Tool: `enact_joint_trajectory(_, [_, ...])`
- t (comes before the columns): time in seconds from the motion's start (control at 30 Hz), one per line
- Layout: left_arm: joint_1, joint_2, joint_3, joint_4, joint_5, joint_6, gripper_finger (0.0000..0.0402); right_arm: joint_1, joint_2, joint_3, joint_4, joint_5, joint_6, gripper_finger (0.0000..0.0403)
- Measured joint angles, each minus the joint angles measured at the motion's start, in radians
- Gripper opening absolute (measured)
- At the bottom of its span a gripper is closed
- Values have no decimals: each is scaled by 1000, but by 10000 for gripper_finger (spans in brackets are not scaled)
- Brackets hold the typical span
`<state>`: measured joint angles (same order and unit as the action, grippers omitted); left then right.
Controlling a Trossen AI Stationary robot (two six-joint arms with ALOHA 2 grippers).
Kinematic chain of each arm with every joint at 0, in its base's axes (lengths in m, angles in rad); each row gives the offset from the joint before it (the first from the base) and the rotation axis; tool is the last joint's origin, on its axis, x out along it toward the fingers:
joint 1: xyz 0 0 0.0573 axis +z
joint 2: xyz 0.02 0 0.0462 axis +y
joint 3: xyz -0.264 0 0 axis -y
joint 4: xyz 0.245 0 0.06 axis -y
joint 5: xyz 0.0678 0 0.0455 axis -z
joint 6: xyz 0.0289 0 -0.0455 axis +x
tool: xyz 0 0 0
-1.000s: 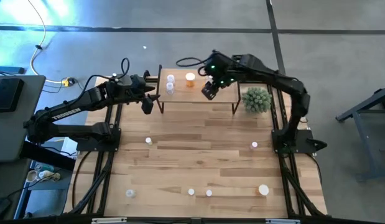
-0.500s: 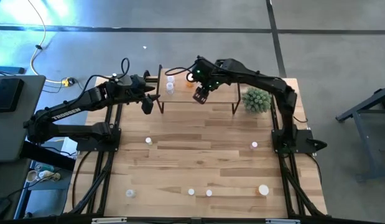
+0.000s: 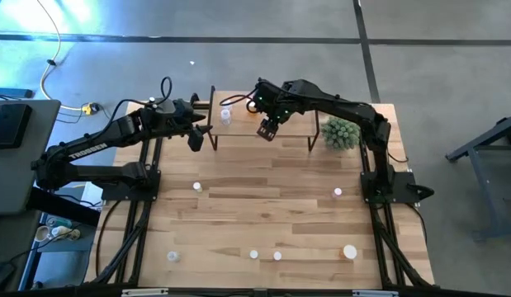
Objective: Pick and place medicine bottles onto shelf by color
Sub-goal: Put the top orange pill bottle aligned with the other orange pill bottle on the shelf
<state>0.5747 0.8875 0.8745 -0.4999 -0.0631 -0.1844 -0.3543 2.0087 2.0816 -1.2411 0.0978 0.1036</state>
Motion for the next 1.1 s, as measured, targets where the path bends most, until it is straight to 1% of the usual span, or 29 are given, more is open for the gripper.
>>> enact_joint_trajectory(0.43, [0, 0, 0, 0, 0, 4, 225, -18, 0, 0, 0, 7, 0, 206])
enact_joint_trajectory(0.73, [0, 0, 0, 0, 0, 4, 225, -18, 0, 0, 12, 7, 0, 238])
enact_joint_trajectory(1.1, [0, 0, 0, 0, 0, 4, 225, -21, 0, 0, 27, 8, 0, 240])
